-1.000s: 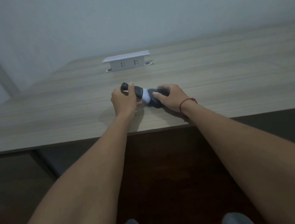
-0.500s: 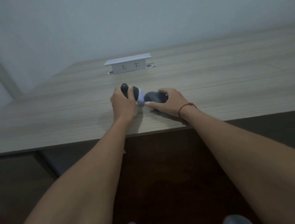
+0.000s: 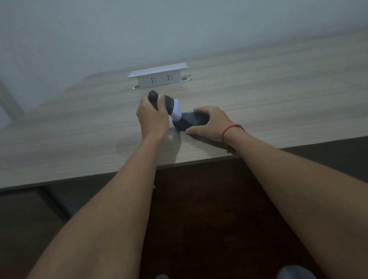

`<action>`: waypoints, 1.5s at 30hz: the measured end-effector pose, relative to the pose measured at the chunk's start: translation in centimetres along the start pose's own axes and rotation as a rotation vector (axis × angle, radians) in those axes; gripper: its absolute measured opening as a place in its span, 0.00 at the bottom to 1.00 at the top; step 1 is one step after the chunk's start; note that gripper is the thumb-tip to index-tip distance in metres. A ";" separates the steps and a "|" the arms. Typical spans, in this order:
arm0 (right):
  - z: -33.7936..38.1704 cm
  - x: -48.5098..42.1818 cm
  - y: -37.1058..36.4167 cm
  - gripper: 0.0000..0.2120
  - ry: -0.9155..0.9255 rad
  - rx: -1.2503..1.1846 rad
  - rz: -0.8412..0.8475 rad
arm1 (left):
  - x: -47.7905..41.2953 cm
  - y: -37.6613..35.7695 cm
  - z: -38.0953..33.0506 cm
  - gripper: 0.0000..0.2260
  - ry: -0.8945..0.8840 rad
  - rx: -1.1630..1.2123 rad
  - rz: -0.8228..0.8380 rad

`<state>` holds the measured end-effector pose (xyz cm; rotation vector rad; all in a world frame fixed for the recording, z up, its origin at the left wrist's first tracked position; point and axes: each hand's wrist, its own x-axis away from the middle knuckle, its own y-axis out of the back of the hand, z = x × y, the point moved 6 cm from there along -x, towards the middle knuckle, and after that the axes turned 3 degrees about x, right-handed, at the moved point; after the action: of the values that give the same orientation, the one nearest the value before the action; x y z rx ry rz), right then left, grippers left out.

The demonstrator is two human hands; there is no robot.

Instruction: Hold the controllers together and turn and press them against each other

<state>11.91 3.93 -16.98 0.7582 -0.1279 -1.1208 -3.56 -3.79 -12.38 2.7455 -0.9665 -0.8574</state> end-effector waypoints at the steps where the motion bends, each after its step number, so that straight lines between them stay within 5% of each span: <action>1: 0.0 0.0 0.0 0.34 0.001 0.001 0.002 | 0.2 -0.4 -0.1 0.16 -0.002 -0.037 0.039; 16: 0.6 0.5 0.3 0.25 0.026 0.019 -0.025 | -0.9 -1.2 -0.8 0.17 0.046 -0.341 0.211; 24: 0.6 0.4 0.6 0.21 0.008 0.037 -0.036 | 0.0 -2.0 0.2 0.15 0.004 -0.231 0.255; 30: 0.5 0.1 0.5 0.23 -0.015 0.006 -0.036 | -0.3 -0.8 -2.1 0.13 -0.122 -0.025 0.050; 34: 0.4 0.3 0.6 0.23 -0.019 0.007 -0.055 | 0.3 -2.1 -0.6 0.13 -0.074 -0.177 0.174; 39: 0.2 0.3 1.4 0.23 -0.064 0.105 -0.142 | -0.1 -0.8 -0.3 0.14 -0.090 -0.164 0.091; 45: -0.5 0.9 1.8 0.40 -0.186 0.220 -0.248 | 0.1 -1.3 -1.8 0.12 -0.128 -0.061 0.084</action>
<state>13.94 3.82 -16.49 0.8809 -0.3246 -1.4298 -1.84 -2.97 -11.30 2.6063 -1.0511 -1.0412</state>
